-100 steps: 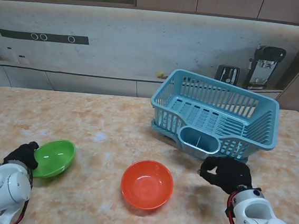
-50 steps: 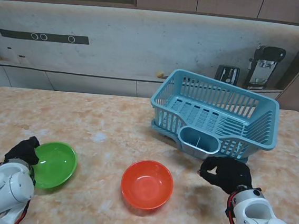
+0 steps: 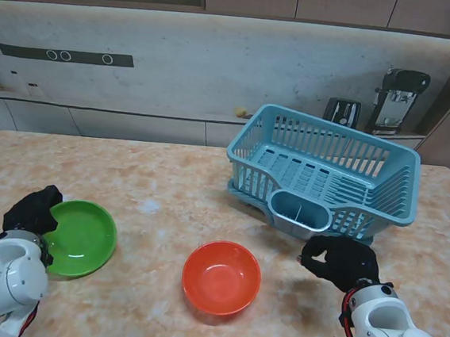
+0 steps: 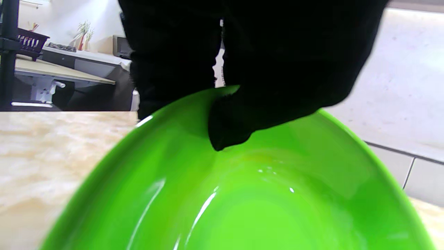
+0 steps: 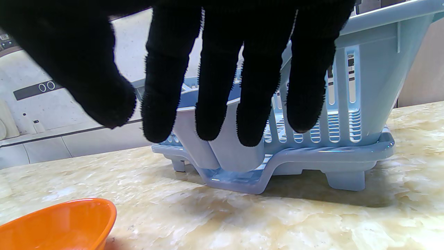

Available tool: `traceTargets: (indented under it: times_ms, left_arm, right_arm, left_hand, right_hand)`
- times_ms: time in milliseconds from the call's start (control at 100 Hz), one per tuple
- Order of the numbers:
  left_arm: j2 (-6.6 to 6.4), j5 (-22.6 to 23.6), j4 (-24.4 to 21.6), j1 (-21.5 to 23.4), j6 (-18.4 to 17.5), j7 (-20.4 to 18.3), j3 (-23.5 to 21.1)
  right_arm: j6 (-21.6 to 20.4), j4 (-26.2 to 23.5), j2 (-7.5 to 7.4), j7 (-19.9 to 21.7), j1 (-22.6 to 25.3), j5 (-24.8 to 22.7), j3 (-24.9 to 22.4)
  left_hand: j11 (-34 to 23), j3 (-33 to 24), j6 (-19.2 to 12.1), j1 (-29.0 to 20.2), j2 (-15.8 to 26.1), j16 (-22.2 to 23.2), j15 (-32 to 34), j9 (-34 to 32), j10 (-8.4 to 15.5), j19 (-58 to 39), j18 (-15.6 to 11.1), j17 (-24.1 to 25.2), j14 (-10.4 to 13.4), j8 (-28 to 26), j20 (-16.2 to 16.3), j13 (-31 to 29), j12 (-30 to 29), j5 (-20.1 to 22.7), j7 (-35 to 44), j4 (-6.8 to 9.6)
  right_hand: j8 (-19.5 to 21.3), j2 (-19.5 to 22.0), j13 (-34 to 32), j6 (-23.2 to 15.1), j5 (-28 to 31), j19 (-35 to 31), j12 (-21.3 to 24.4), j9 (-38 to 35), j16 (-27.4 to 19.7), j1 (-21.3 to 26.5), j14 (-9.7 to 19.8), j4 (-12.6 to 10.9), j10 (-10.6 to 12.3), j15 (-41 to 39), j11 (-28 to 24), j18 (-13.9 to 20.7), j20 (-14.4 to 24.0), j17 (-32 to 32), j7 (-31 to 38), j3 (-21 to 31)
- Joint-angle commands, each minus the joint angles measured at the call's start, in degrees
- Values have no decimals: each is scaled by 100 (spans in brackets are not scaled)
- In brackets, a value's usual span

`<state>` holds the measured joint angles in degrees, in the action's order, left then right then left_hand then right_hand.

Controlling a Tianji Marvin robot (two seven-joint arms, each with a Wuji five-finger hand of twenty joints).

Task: Stack bowls and put them on the dishrack

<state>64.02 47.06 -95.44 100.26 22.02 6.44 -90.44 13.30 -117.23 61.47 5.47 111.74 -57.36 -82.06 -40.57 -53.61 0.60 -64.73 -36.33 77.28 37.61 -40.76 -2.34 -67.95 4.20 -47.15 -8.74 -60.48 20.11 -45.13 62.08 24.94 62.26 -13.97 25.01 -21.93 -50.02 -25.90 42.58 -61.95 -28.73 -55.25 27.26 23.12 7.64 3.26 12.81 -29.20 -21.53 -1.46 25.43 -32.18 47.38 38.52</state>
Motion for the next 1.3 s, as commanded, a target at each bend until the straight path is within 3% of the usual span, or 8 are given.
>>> traceTargets:
  times_ms: [0,700,1180,1290]
  left_arm:
    - [23,12,-231,36,-89,28,-45]
    - [123,-243,-1461,280,-990,402,-186]
    - [127,-688,-2148,374,-1406,246,331]
    - [123,-873,-2261,381,-1462,158,517]
  right_arm:
    - [-19,-33,22,85,59,-10,10]
    - [-19,-33,22,85,59,-10,10]
    - [-2,-19,26,56,54,-18,20]
    - [-104,59,27,75,147,-2,-179]
  left_hand:
    - [-169,-688,-480,-766,149,135,120,-254,144,-635,-919,-608,-19,-379,621,-103,116,452,881,-36]
    - [-136,-792,-560,-766,92,174,102,-406,182,-510,-989,-827,-38,-400,921,-251,66,674,923,-60]
    - [-38,-851,-562,-756,55,195,0,-509,210,-451,-928,-894,-96,-293,1070,-354,-48,842,937,-65]
    - [-12,-862,-542,-760,52,218,-20,-544,195,-447,-887,-896,-124,-267,1097,-372,-73,865,946,-67]
  right_hand:
    - [30,155,-10,-103,55,36,-57,-71,35,-76,76,-79,54,61,-30,-64,-47,58,65,-95]
    - [29,158,-12,-93,58,36,-58,-72,37,-75,73,-80,52,61,-29,-76,-42,59,67,-95]
    - [27,153,-10,-99,64,43,-59,-71,37,-75,70,-80,55,62,-30,-69,-42,62,67,-95]
    - [30,153,-10,-99,67,42,-58,-69,36,-75,72,-80,49,64,-29,-70,-41,61,70,-95]
